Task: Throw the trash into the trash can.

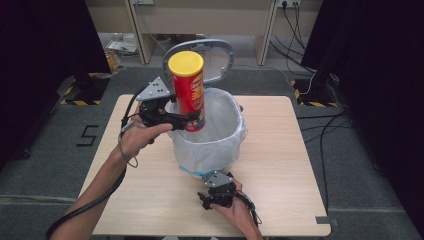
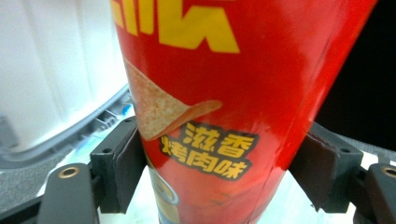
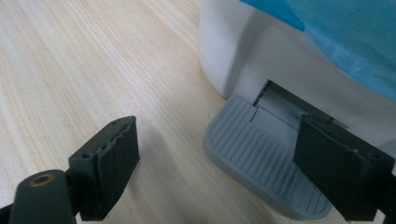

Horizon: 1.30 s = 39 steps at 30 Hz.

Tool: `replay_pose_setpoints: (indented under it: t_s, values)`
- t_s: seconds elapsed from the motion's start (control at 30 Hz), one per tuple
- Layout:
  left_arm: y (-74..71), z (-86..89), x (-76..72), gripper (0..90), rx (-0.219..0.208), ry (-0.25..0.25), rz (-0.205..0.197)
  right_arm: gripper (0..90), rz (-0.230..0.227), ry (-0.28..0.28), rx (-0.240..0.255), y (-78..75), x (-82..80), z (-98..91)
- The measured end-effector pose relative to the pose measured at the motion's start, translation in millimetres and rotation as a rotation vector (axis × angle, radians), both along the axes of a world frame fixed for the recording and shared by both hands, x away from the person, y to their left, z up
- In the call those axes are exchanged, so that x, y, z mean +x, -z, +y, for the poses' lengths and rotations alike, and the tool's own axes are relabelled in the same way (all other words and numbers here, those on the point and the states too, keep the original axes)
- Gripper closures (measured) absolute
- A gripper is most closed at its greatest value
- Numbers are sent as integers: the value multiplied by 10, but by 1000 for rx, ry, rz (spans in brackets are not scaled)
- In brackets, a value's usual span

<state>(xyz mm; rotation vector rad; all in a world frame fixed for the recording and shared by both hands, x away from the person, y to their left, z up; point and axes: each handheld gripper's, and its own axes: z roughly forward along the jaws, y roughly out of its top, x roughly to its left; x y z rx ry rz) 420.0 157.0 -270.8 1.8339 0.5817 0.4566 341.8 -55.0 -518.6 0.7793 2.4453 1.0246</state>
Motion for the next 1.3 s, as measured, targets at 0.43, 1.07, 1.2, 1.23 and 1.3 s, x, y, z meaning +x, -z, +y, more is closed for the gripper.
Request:
replay_pose_setpoints:
  t_s: [0.43,1.07,1.2,1.23,1.3]
  values:
    - [240,-81,116,236,79,9,102,143,2,-2,1,-2,2,-7]
    - [101,45,11,151,50,-67,38,144,6,1,13,0,4,-12]
    - [110,76,-23,157,39,-59,41,144,3,0,13,0,6,-13]
    - [110,86,-31,158,40,-59,39,144,4,1,10,-1,4,-12]
    - [101,136,-53,158,36,-63,34,143,7,2,9,1,1,-8]
